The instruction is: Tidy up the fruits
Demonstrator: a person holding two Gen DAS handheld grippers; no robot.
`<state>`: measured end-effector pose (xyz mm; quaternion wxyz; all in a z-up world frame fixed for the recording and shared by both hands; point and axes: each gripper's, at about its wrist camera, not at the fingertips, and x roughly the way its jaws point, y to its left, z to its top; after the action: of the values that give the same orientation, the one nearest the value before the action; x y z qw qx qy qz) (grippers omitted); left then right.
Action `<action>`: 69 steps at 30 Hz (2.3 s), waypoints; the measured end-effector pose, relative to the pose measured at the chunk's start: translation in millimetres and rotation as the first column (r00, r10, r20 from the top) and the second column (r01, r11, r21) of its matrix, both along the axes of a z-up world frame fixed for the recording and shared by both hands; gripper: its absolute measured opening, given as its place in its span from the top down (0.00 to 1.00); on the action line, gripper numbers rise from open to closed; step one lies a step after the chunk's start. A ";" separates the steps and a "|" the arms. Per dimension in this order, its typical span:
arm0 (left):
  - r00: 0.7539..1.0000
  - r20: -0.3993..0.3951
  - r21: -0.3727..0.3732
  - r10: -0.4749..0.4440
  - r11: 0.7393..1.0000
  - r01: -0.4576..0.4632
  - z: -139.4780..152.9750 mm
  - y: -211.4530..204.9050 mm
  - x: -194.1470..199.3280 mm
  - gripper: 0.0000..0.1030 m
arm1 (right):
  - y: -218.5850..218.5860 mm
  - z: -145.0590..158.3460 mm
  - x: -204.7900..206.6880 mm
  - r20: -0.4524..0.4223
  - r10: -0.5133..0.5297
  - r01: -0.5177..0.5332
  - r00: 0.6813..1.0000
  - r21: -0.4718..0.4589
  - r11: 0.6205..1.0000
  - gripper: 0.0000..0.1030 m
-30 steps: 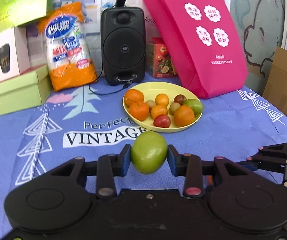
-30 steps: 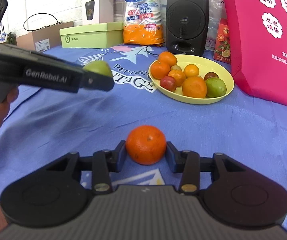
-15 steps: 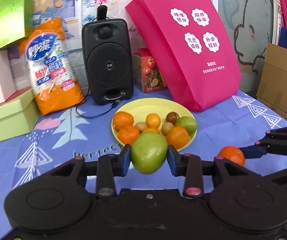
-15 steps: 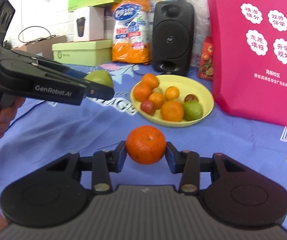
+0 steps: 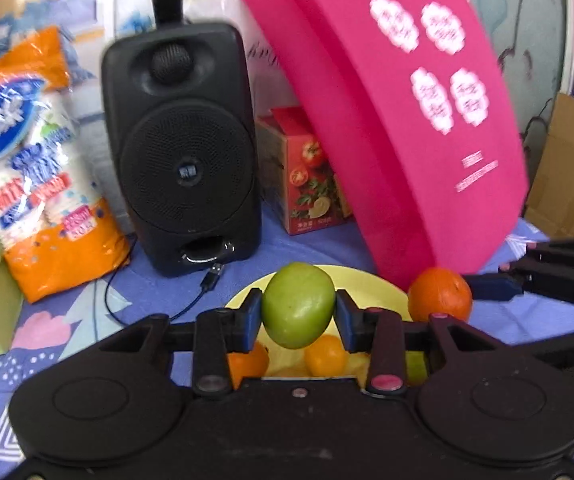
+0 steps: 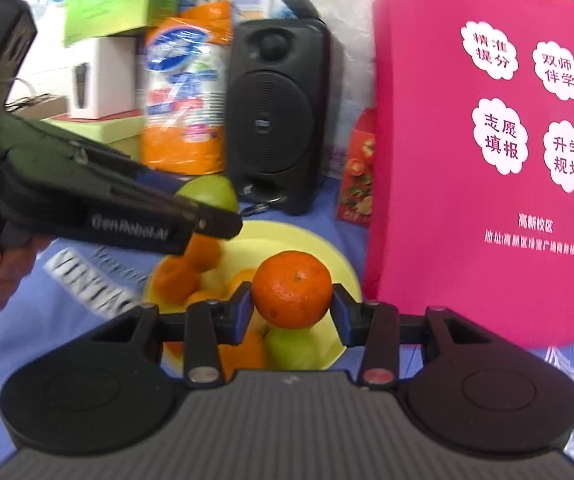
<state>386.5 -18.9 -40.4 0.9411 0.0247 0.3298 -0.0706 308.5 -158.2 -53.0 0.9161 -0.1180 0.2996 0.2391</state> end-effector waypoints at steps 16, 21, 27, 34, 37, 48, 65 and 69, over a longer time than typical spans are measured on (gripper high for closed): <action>0.994 -0.078 -0.039 0.077 0.996 -0.081 -33.1 14.7 37.1 0.28 | 29.0 -34.9 47.9 -0.064 0.021 -0.024 0.998 -0.057 0.998 0.54; 0.994 -0.012 -0.005 0.113 0.994 -0.113 -8.8 17.0 6.4 0.08 | 13.0 -16.7 24.6 -0.023 0.012 -0.013 1.000 -0.041 0.999 0.52; 0.988 0.075 0.055 0.134 0.989 -0.138 27.1 14.0 -56.6 0.00 | -13.8 20.3 -31.3 0.050 0.003 -0.005 0.999 0.036 0.999 0.40; 0.975 0.136 0.106 0.175 0.976 -0.190 60.5 4.0 -146.3 0.00 | -46.4 72.4 -121.9 0.155 -0.049 0.030 0.987 0.126 0.992 0.02; 0.964 0.162 0.114 0.211 0.966 -0.231 72.9 -5.6 -187.5 0.00 | -56.6 92.0 -160.6 0.188 -0.092 0.063 0.978 0.152 0.986 0.00; 0.929 0.157 0.094 0.335 0.931 -0.352 59.7 -42.1 -320.6 0.00 | -63.2 58.1 -256.1 0.038 -0.253 0.245 0.967 0.139 0.959 0.00; 0.902 0.139 -0.015 0.408 0.912 -0.410 31.8 -53.8 -415.1 0.00 | -54.8 37.3 -300.7 0.059 -0.361 0.359 0.931 0.032 0.933 0.00; 0.891 0.135 -0.024 0.434 0.900 -0.435 31.6 -46.1 -410.9 0.00 | -52.9 37.1 -302.6 0.071 -0.378 0.379 0.923 0.004 0.926 0.00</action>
<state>-24.4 -65.0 -8.8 0.9532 -0.0415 0.2621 0.1446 6.0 -211.2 -15.9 0.9543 -0.0708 0.2855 0.0522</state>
